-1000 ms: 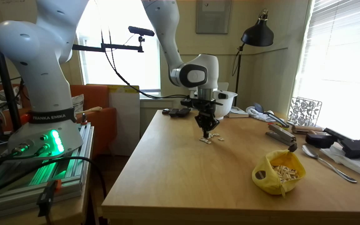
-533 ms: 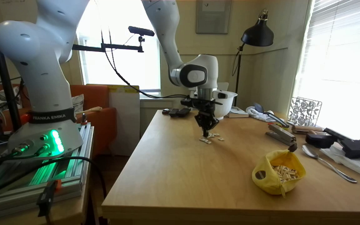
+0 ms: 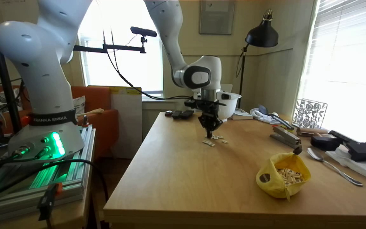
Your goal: Align the blocks on the table
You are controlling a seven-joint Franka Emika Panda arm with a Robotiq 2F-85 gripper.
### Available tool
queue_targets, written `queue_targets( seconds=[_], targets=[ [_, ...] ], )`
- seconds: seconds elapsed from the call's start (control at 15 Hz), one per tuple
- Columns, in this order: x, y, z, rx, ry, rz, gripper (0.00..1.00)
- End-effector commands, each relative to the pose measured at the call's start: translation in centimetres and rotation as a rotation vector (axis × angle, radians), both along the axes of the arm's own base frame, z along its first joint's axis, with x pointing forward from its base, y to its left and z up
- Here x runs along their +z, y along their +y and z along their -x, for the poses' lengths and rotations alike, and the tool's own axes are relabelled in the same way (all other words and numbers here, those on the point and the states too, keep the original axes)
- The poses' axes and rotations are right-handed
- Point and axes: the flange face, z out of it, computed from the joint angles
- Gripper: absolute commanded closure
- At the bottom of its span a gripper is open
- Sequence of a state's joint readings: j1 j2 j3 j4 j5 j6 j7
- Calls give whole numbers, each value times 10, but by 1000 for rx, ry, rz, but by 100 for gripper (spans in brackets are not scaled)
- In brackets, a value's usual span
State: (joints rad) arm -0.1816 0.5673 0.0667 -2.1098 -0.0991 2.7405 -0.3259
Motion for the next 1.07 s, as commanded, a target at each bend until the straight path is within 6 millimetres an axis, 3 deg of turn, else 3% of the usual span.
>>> queue_targets(
  seconds=[0.0, 0.4, 0.47, 0.6, 1.0],
  targets=[
    [13, -5, -3, 2, -8, 5, 100],
    [34, -12, 2, -3, 0, 25, 100],
    [38, -14, 4, -6, 7, 32, 74],
    [45, -20, 8, -19, 28, 41, 67],
    [64, -32, 24, -30, 102, 49, 26]
  ],
)
